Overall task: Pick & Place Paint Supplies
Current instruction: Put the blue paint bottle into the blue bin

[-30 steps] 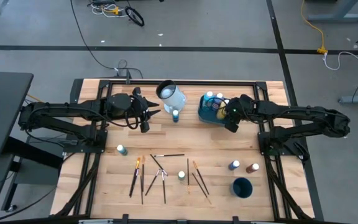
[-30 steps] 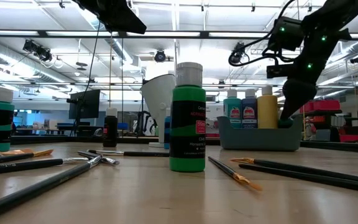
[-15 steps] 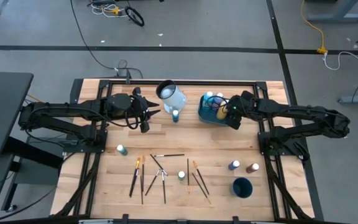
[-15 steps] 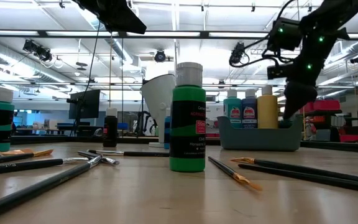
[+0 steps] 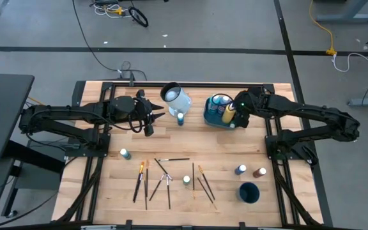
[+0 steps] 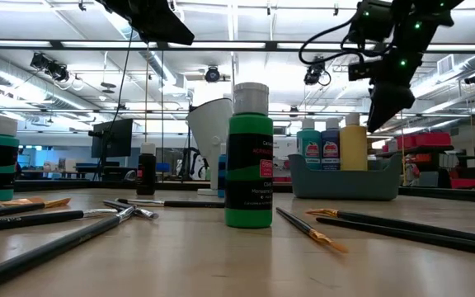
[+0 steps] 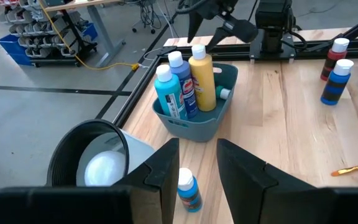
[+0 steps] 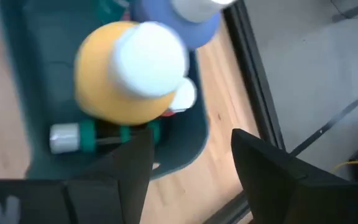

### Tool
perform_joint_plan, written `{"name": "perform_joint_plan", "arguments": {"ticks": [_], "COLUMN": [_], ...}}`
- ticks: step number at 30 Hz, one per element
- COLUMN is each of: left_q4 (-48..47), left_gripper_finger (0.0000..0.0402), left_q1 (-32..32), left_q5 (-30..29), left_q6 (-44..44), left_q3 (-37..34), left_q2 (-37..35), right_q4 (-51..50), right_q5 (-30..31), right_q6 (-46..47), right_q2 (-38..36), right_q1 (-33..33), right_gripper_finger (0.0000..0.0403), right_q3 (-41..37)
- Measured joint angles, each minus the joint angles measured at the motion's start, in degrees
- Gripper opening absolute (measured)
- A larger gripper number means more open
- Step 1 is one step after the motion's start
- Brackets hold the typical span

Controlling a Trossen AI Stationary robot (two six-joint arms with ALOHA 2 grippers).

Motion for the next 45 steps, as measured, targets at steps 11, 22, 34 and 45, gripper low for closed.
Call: {"name": "perform_joint_plan", "arguments": {"ticks": [11,22,34,45], "left_q4": [0.0,0.6,2.0,13.9], "left_gripper_finger": [0.0116,0.0116,0.0116,0.0155], "left_q1": [0.0,0.0,0.0,3.6], "left_q5": [0.0,0.2,0.0,0.0], "left_q6": [0.0,0.3,4.3,-5.8], "left_q3": [0.0,0.1,0.0,0.0], "left_q2": [0.0,2.1,13.0,24.4], "right_q4": [-3.3,-1.8,-2.0,1.0], "right_q5": [-13.8,-11.8,8.0,-15.3], "right_q6": [-0.1,4.3,4.8,21.7], "right_q2": [0.3,0.3,0.3,0.3], "right_q1": [1.0,1.7,4.8,8.6], "right_gripper_finger": [0.0198,0.0220,0.0215,0.0215], "right_q3": [0.4,0.4,0.4,1.0]}}
